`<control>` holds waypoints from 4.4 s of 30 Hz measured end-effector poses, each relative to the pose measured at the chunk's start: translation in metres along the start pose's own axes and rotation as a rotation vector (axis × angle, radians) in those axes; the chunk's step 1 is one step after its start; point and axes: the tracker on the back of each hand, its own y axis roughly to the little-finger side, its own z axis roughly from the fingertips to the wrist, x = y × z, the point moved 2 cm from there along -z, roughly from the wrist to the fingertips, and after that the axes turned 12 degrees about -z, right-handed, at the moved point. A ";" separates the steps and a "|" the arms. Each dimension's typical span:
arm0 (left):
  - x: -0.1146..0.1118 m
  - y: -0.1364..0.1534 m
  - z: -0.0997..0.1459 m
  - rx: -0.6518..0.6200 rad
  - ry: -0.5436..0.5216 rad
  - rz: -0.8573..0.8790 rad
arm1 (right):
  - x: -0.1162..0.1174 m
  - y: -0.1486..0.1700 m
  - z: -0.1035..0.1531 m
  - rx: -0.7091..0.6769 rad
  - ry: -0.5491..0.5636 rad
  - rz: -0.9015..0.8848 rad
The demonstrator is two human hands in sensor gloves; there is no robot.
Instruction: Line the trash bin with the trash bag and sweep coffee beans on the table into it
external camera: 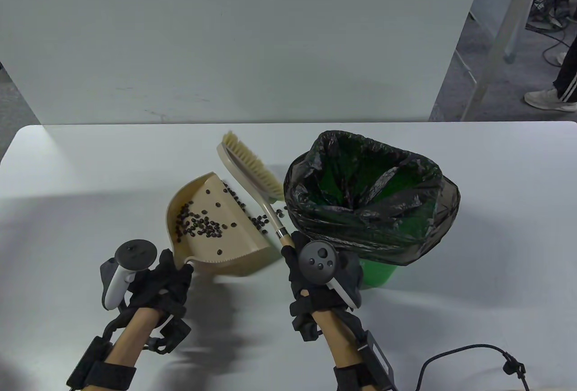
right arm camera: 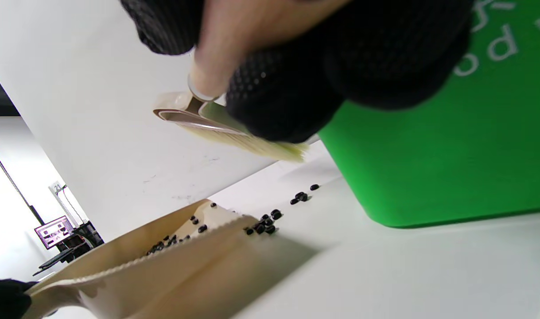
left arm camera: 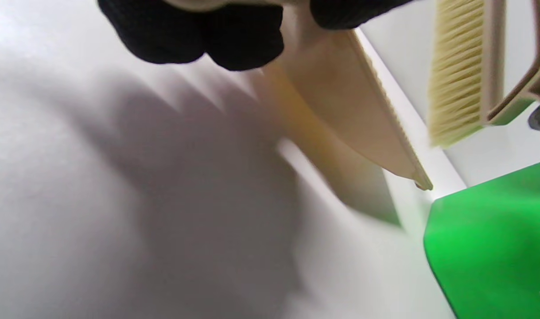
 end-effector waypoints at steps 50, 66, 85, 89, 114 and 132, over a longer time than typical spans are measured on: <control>0.063 -0.260 0.075 -0.492 -0.602 -0.531 | -0.003 0.011 0.003 0.067 -0.010 -0.030; 0.039 -0.287 0.098 -0.510 -0.898 -0.991 | -0.005 0.014 0.002 0.079 -0.016 -0.049; 0.075 -0.080 0.067 -0.399 -0.456 0.346 | -0.006 0.016 0.004 0.114 -0.009 -0.063; 0.078 -0.022 0.053 -0.221 -0.478 0.294 | -0.005 0.011 0.006 0.139 0.018 0.026; 0.053 0.048 0.002 0.129 -0.193 -0.014 | 0.037 -0.032 0.020 0.042 -0.182 0.109; 0.065 0.054 0.008 0.255 -0.223 -0.160 | -0.028 -0.042 0.030 -0.061 -0.423 0.208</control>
